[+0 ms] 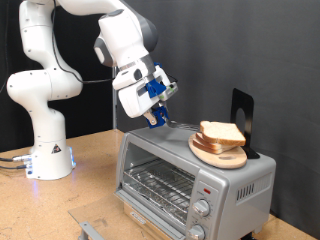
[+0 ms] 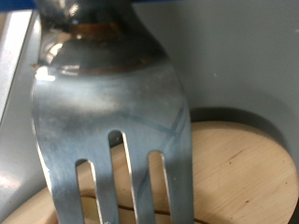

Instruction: Make a piece of toast with the oven

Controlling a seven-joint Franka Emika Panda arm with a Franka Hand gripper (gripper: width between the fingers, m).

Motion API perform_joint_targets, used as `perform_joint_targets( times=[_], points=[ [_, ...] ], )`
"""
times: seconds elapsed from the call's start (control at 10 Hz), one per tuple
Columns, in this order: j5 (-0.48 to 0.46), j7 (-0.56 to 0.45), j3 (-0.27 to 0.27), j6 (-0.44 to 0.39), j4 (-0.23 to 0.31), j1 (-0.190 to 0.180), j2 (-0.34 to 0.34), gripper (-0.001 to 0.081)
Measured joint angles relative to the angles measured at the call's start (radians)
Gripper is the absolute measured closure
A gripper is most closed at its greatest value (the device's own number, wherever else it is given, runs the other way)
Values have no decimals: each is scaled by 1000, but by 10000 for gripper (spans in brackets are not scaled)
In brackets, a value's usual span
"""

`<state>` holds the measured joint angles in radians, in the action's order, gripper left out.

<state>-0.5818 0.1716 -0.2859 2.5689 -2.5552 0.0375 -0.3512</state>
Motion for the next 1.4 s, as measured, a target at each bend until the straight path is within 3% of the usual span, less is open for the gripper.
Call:
perform_joint_targets(
  times=[1.4],
  points=[
    [55,81,-39,129,91,2,132,315]
  ],
)
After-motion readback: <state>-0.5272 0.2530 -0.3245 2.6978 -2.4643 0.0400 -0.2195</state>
